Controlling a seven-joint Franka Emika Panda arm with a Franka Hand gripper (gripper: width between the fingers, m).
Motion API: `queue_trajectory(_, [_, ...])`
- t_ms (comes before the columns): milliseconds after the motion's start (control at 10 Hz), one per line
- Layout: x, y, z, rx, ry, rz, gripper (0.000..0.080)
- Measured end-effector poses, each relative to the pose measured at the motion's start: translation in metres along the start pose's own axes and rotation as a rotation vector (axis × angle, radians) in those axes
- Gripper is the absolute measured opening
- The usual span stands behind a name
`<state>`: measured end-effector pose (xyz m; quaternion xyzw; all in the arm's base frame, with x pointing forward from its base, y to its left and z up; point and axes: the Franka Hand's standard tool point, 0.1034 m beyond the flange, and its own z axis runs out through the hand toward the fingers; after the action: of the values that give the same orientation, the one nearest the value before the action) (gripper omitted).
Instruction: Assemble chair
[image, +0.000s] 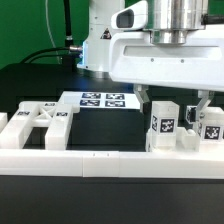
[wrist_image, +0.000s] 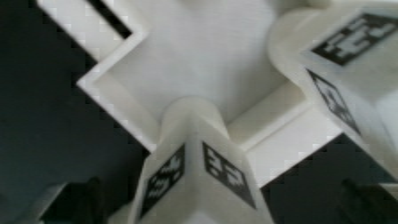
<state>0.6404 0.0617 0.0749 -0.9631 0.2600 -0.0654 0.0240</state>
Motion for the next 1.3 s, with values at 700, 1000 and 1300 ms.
queue_trajectory(700, [0.0085, 0.0099, -0.0038, -0.023, 0.011, -0.557, 0.0649])
queue_trajectory(1000, [0.0056, 0.0073, -0.0029, -0.025, 0.01, -0.55, 0.0637])
queue_trajectory(1300, [0.0056, 0.0086, -0.0016, -0.026, 0.008, -0.512, 0.0284])
